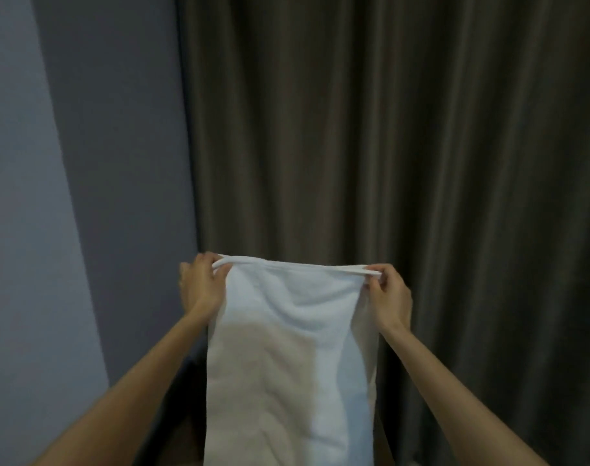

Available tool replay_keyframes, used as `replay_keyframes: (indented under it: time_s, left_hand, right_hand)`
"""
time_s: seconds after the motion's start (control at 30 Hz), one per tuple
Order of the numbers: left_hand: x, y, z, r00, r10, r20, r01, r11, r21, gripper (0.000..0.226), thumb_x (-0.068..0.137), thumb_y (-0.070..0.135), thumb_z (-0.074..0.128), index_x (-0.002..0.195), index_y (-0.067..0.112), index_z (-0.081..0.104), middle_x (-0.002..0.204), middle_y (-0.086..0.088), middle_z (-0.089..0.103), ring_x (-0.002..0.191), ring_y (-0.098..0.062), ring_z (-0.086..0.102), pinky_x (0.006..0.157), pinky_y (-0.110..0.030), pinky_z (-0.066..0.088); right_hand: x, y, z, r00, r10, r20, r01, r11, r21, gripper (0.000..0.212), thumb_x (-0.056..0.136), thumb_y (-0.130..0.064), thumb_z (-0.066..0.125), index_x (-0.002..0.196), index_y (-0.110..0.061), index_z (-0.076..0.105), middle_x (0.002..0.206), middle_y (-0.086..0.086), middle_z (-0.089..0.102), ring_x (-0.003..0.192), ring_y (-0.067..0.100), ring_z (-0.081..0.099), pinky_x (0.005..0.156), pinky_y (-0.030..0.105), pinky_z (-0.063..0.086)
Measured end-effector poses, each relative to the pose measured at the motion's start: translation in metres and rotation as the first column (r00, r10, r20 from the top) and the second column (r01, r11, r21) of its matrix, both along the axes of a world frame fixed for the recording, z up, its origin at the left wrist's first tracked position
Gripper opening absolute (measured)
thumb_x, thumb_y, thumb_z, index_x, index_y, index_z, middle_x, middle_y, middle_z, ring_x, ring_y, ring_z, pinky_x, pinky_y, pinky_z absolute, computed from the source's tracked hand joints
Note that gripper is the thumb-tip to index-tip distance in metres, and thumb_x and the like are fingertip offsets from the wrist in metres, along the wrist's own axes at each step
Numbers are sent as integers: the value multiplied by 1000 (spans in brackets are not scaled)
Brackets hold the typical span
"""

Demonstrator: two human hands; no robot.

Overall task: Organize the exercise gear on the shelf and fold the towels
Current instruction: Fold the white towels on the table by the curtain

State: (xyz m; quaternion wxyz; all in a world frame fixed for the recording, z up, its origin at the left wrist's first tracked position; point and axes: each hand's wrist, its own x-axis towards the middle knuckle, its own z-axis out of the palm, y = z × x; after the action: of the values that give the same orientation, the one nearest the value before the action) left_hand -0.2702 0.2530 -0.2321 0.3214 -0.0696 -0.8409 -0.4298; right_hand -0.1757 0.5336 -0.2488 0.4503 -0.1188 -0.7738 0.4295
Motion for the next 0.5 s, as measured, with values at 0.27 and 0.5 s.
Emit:
replay_keyframes:
  time_s: [0.27, 0.5]
  left_hand:
    - [-89, 23, -65, 993, 0, 119, -6, 999, 51, 15, 94, 12, 54, 103, 3, 62, 108, -17, 58, 93, -33, 57, 76, -34, 42]
    - [-174, 48, -118, 924, -138, 356, 59, 973, 225, 25, 87, -3, 60, 112, -4, 55, 121, -21, 53, 101, -29, 56, 88, -33, 48]
  right_hand:
    - [-93, 17, -58, 984, 105, 146, -97, 993, -63, 13, 97, -15, 50, 104, -15, 61, 111, 7, 62, 100, 22, 59, 91, 38, 50]
    - [-169, 28, -102, 959, 148, 241, -127, 987, -101, 17, 96, -6, 51, 111, -8, 58, 122, 13, 53, 103, 20, 53, 90, 27, 45]
